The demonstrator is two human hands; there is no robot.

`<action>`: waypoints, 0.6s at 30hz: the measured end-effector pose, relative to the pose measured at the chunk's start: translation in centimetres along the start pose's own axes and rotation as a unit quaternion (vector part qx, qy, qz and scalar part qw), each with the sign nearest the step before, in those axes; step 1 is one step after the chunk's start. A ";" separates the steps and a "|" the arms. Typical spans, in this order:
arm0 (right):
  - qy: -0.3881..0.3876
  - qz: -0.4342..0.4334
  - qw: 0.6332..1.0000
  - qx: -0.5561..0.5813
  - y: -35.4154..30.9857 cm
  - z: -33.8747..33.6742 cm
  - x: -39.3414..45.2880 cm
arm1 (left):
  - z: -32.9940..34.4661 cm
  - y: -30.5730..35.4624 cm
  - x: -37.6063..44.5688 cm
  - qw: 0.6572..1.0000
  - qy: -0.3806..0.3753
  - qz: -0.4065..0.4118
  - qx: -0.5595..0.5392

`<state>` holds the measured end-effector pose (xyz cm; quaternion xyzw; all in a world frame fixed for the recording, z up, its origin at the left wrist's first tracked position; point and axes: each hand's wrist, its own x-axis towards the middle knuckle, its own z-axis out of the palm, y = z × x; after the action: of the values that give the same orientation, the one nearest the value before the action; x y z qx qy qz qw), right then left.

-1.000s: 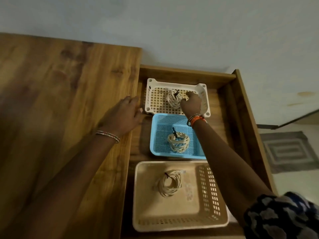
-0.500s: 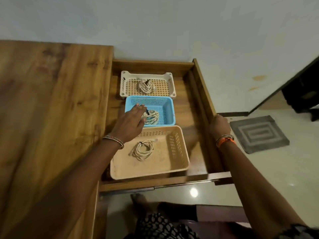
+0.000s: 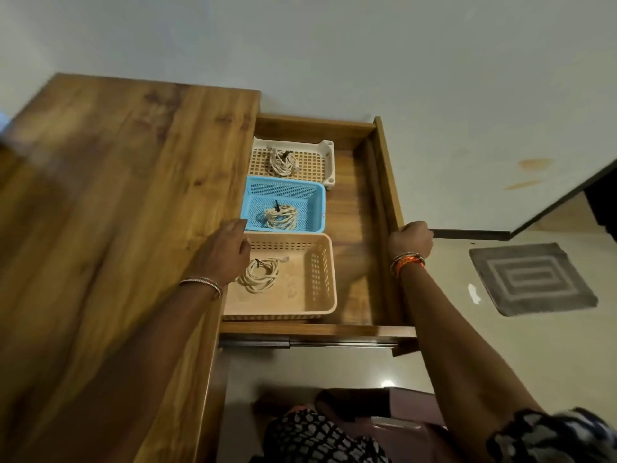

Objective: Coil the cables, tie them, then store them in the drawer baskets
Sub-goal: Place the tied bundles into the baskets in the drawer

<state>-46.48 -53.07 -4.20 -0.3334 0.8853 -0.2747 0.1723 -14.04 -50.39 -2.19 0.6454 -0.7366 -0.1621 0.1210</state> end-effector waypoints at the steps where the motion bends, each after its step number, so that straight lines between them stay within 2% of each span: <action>1: -0.009 -0.007 1.000 0.005 -0.5 0.6 -0.6 | -0.1 0.0 -0.2 1.000 0.004 -0.001 0.002; 6: -0.066 -0.045 0.995 0.067 -3.0 3.5 -4.6 | -1.1 0.3 -1.1 0.998 0.039 -0.031 -0.024; 13: -0.157 -0.037 0.967 0.197 -6.3 5.9 -9.8 | -2.2 0.6 -1.1 0.995 0.019 -0.065 -0.069; 16: -0.225 -0.002 0.936 0.271 -7.1 7.6 -11.3 | -2.1 0.3 -1.0 0.993 0.012 -0.084 -0.085; 18: -0.309 0.038 0.892 0.327 -7.5 8.6 -11.7 | -2.1 0.5 -0.9 0.990 0.015 -0.095 -0.104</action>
<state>-30.20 -52.94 -5.07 -0.2923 0.6595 -0.4254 0.5464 -13.53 -49.57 -0.01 0.6990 -0.6488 -0.2387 0.1828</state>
